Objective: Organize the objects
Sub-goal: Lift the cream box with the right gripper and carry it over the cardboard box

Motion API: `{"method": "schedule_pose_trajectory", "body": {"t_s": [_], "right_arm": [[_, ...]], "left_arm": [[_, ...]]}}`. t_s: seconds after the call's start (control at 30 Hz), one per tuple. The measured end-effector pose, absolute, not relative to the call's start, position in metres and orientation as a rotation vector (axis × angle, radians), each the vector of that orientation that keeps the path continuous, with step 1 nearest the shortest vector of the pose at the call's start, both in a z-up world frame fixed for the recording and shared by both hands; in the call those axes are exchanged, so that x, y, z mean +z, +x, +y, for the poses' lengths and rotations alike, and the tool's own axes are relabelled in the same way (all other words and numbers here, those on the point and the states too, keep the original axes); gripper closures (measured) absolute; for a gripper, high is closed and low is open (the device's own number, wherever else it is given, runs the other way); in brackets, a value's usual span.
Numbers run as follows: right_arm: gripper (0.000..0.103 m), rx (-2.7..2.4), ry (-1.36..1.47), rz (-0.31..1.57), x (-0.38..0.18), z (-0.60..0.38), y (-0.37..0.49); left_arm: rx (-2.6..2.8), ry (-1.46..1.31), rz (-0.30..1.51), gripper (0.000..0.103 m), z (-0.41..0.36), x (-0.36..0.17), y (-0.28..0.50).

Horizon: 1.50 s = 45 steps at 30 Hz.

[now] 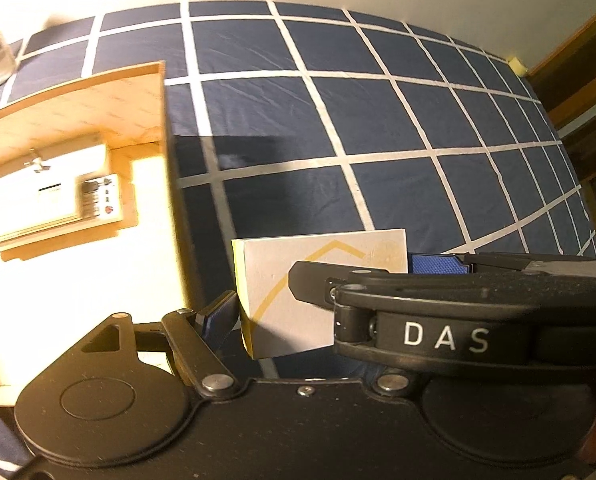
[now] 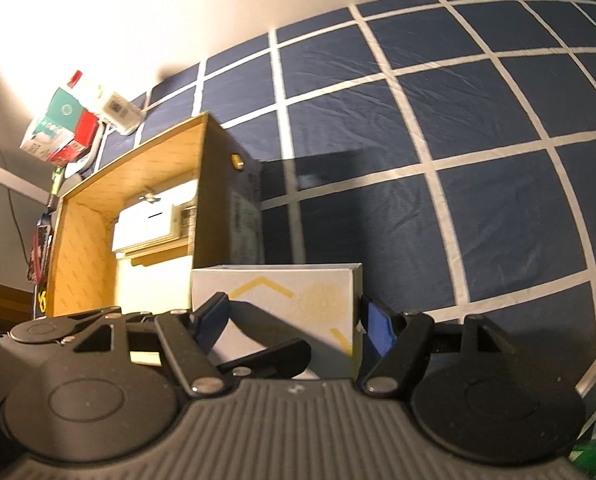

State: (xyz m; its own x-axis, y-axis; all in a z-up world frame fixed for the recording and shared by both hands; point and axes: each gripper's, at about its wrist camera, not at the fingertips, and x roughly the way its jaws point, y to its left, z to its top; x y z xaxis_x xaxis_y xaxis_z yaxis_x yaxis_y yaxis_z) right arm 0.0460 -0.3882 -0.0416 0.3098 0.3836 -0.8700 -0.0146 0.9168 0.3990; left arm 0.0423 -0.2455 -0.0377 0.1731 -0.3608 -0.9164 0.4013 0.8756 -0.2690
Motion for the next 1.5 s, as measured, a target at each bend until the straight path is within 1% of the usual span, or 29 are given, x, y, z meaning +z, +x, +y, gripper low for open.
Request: {"method": "schedule_pose_trajectory", "body": {"t_s": [0.33,0.77,1.17,1.5], "right_arm": [[0.032,0.318,0.311,1.207,-0.023,-0.336,0.034],[0.032,0.385,0.266,1.209,-0.020,-0.258,0.036],[0.032,0.427,0.236,1.258,-0.041,-0.194,0.059],[0.032,0.391,0.245,1.335,-0.080,-0.167,0.089]], "left_arm": [[-0.503,0.012,1.247,0.031,-0.193,-0.020,0.036],[-0.442,-0.030,1.233,0.031,-0.120,-0.015,0.045],[-0.401,-0.066,1.269,0.031,-0.065,-0.035,0.077],[-0.417,-0.070,1.354,0.032,-0.046,-0.073,0.116]]}}
